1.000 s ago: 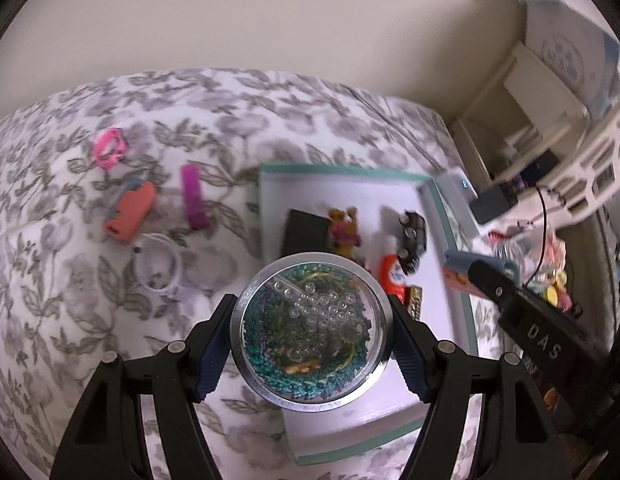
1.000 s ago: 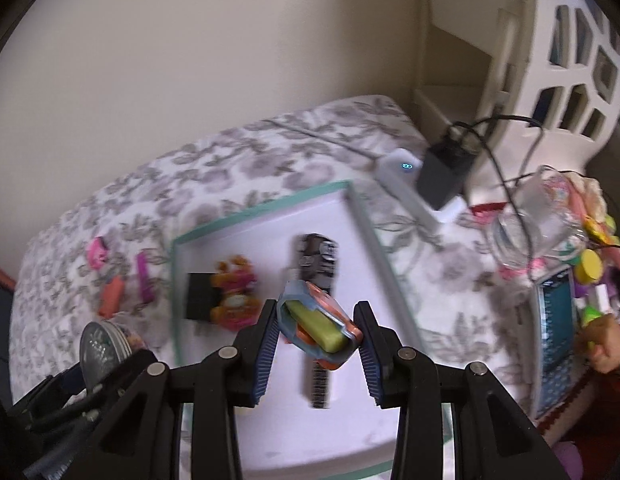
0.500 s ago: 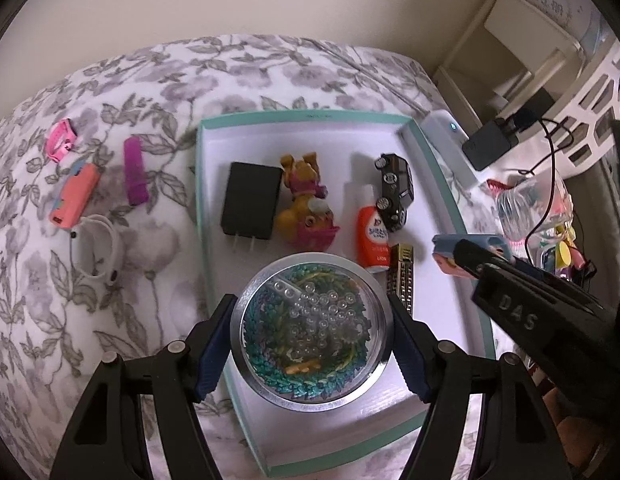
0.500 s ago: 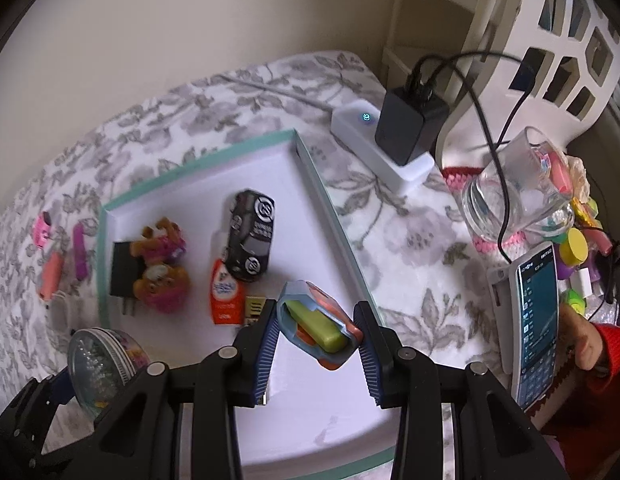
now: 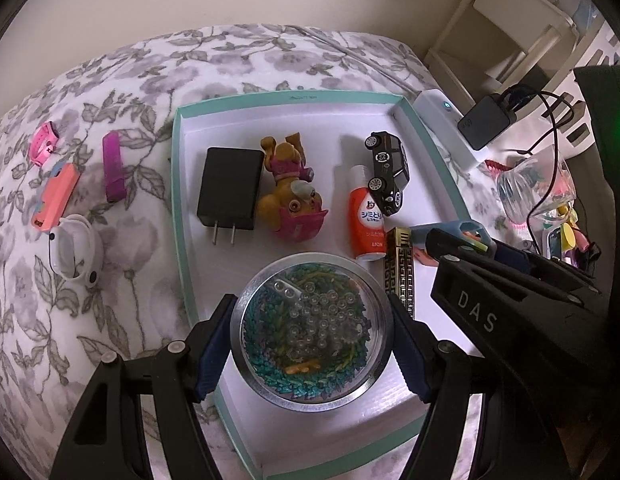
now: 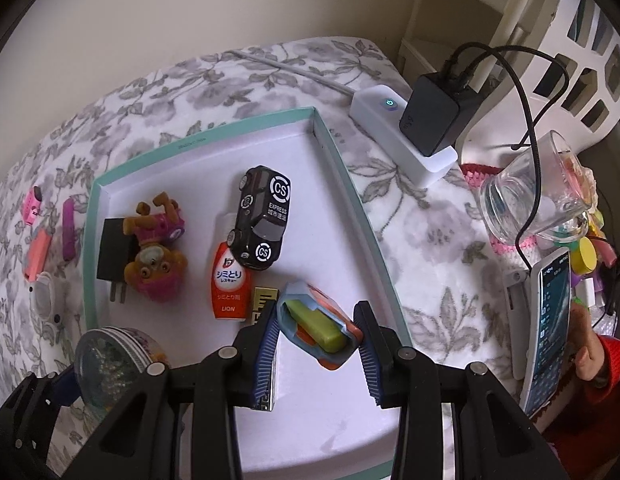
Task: Organize rigid objects
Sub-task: 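Lift the bead tin and orange case toward the tray with both tools, then open both tools to release the bead tin and orange case in the tray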
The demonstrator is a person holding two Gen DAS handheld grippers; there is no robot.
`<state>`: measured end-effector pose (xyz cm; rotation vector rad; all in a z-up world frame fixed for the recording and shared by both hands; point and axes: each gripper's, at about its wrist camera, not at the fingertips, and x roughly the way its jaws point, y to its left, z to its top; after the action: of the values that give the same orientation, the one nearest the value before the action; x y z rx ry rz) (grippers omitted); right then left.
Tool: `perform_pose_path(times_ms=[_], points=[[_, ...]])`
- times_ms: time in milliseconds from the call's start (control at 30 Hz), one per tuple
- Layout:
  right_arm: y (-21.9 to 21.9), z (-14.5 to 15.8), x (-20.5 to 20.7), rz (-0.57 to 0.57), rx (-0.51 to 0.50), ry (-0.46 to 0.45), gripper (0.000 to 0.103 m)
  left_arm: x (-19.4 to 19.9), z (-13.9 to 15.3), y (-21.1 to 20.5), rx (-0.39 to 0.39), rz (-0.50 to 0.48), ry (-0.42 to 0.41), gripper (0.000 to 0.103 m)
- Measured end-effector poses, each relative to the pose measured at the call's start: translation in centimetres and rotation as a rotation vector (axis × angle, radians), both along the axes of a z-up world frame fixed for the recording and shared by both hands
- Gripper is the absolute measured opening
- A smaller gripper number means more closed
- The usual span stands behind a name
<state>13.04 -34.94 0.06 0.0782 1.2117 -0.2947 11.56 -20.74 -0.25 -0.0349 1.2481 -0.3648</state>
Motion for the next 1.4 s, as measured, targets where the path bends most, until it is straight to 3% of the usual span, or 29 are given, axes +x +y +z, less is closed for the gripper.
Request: perform_pose_path(times_ms=[967,1067,1400], points=[[0.7,0.4,0.4,0.028,-0.044,-0.014,0.042,0.4,-0.2,0.8,0.013,0.035,0.002,0.075],[0.6,0.4,0.3,0.028,-0.038,-0.018,0.042,0.4,0.2,0.9,0.011,0.043,-0.023,0.088],[0.5,2.8,-0.1,0.014,-0.016,-0.08,0.042,0.7,1.7,2.1,-0.003,0.076,-0.072,0.094]])
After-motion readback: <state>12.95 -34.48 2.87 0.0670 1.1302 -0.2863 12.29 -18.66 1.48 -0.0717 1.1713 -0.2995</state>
